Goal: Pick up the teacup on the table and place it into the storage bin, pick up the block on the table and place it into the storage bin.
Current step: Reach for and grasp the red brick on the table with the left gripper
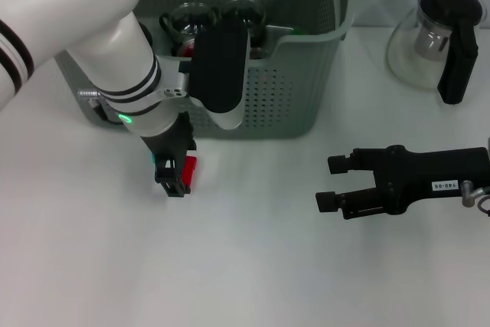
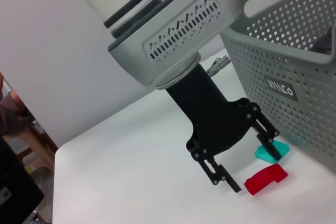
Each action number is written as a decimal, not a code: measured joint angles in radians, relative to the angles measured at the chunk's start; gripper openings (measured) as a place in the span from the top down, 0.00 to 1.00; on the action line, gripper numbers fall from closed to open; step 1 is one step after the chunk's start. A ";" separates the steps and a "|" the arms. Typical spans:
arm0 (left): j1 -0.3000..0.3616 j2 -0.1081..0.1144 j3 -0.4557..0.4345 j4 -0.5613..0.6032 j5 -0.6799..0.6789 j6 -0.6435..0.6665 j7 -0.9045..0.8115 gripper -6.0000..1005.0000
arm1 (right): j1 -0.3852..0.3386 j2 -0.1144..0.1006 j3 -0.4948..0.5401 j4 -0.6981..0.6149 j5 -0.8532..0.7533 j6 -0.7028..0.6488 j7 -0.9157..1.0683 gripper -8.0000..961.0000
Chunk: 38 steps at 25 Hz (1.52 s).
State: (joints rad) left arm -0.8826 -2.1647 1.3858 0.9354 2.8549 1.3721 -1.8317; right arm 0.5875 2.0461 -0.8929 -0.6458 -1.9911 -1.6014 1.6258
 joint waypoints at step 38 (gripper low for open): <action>-0.079 0.006 0.078 -0.150 0.001 -0.076 0.035 0.23 | -0.007 0.008 0.011 0.006 -0.005 -0.002 -0.008 0.02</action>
State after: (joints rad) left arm -0.9619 -2.1588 1.4640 0.7856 2.8563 1.2956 -1.7971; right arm 0.5803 2.0541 -0.8820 -0.6397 -1.9957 -1.6030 1.6175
